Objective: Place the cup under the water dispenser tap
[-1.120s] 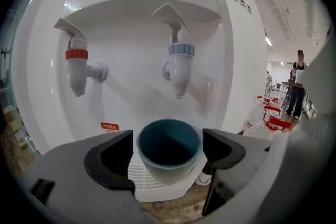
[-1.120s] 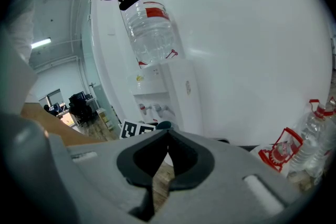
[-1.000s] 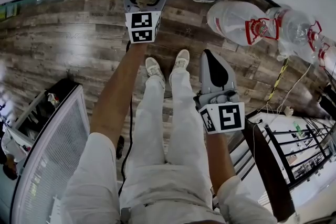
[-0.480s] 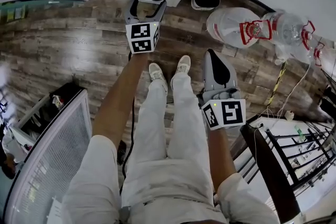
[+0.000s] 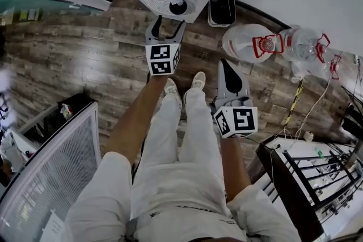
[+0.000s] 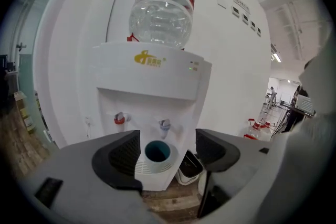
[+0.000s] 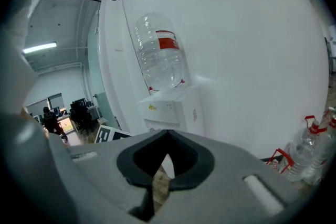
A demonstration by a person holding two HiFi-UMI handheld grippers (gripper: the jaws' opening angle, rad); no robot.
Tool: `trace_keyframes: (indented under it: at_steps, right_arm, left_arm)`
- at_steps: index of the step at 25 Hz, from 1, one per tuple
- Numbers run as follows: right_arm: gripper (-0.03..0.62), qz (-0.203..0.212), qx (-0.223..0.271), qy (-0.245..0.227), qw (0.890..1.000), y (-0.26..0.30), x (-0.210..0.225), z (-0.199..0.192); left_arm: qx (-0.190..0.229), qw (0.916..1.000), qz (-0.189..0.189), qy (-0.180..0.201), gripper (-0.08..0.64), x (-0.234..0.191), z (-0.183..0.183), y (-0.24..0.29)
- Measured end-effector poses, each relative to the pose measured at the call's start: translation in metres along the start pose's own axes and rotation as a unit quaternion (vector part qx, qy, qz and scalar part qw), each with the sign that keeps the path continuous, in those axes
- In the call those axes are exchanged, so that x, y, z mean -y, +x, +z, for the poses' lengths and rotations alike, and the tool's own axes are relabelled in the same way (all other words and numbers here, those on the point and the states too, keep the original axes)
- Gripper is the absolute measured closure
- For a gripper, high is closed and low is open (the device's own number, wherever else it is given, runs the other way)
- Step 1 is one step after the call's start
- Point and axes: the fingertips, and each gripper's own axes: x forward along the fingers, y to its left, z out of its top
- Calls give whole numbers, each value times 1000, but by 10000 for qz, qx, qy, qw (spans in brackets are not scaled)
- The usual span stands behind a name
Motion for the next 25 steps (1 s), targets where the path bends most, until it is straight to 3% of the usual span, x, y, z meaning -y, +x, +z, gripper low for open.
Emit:
trace_keyframes:
  at_steps: [7,14,20,25]
  right_arm:
    - [594,42,-24,-88,9999,-22,-14,29]
    - [594,114,114,-90,9998,-47,-32,73]
    - [592,208,135,-179,9995,-61,-51,103]
    - [594,288,186,-217,9992,-82,-67,129]
  left_arm:
    - [-11,9998,168,-54,324,5,42,-55]
    - [19,9997,93,205,389,31,88,-108]
    - [300,9992,225,118,517,36,133,-152]
    - [446,9986,256,92,561,52,164,-196]
